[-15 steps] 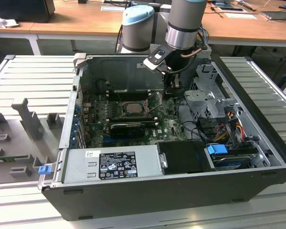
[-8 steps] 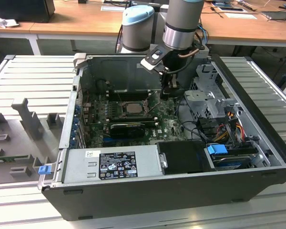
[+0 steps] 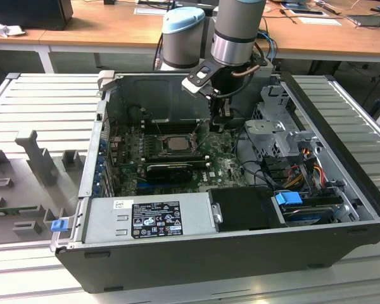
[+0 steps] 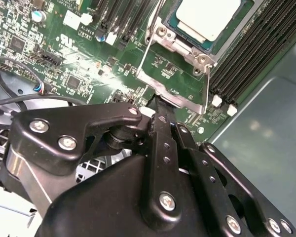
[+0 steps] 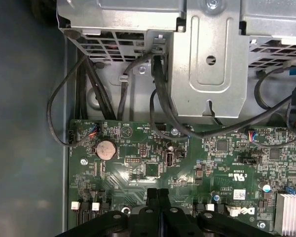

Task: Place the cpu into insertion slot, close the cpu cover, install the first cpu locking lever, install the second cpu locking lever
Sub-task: 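Close the cpu cover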

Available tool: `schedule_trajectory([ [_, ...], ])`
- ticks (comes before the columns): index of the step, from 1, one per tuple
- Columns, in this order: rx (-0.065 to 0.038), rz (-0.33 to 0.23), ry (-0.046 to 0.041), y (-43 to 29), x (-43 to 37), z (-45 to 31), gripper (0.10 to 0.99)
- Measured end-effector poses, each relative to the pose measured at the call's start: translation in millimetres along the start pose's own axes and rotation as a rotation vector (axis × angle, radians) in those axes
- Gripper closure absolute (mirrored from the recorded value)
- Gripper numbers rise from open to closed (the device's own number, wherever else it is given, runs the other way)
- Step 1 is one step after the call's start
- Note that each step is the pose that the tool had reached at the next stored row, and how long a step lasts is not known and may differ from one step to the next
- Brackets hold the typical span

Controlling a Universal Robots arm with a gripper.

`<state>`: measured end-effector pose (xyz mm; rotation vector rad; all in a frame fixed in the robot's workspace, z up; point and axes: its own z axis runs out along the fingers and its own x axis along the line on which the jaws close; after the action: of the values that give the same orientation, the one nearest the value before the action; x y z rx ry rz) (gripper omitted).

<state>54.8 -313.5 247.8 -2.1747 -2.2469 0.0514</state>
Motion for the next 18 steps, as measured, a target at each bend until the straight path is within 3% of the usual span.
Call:
schedule_trajectory([
  [18,0.000,0.000,0.0000,-12.9,0.4,0.4,0.980],
])
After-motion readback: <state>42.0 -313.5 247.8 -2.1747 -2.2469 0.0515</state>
